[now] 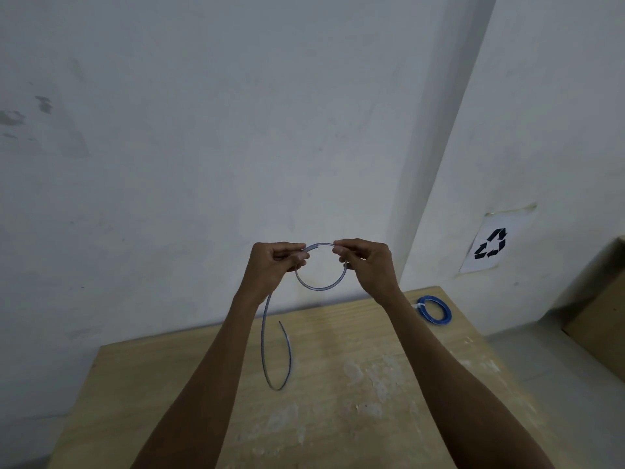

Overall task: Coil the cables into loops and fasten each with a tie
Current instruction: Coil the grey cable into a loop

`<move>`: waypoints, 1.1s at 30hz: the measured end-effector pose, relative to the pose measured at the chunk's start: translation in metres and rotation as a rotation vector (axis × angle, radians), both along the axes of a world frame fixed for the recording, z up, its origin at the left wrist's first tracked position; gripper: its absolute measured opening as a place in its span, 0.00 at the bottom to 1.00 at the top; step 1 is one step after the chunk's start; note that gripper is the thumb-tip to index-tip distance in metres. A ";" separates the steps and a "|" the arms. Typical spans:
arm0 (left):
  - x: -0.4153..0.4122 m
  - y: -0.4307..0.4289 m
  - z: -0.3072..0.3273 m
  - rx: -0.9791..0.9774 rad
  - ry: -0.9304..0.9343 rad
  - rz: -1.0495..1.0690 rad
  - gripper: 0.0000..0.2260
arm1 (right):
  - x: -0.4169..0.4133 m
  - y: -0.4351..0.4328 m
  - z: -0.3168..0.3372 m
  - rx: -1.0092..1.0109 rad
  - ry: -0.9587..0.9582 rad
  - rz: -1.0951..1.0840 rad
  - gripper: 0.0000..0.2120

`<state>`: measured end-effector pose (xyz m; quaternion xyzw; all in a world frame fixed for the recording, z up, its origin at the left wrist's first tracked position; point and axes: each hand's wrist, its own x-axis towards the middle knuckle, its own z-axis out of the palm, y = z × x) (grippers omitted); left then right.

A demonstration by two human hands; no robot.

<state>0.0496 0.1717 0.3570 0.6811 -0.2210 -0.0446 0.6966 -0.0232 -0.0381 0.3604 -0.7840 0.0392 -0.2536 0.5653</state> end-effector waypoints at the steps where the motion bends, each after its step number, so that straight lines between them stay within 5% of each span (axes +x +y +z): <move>1: 0.001 0.000 0.001 -0.012 -0.004 0.017 0.09 | -0.001 -0.001 0.001 0.001 0.011 0.013 0.06; 6: 0.008 -0.010 0.006 -0.250 0.044 0.257 0.10 | -0.004 0.005 -0.006 0.113 0.154 -0.097 0.08; 12: 0.007 -0.037 0.021 -0.469 0.088 0.387 0.11 | -0.025 0.048 -0.023 0.661 0.904 0.223 0.33; 15: -0.002 -0.052 0.025 -0.485 0.089 0.374 0.11 | -0.017 0.059 -0.029 1.185 0.833 0.216 0.31; 18: -0.008 -0.055 0.024 -0.447 0.095 0.321 0.10 | -0.001 0.057 -0.029 1.544 0.554 0.021 0.11; 21: -0.006 -0.042 0.019 -0.319 0.095 0.304 0.09 | 0.002 0.044 -0.026 1.358 0.494 -0.060 0.04; 29: 0.000 -0.004 0.000 -0.040 0.047 0.245 0.07 | -0.006 0.017 -0.014 0.774 0.366 0.014 0.10; 33: -0.001 0.000 -0.003 0.047 0.015 0.210 0.08 | -0.008 0.015 -0.006 0.744 0.294 0.021 0.08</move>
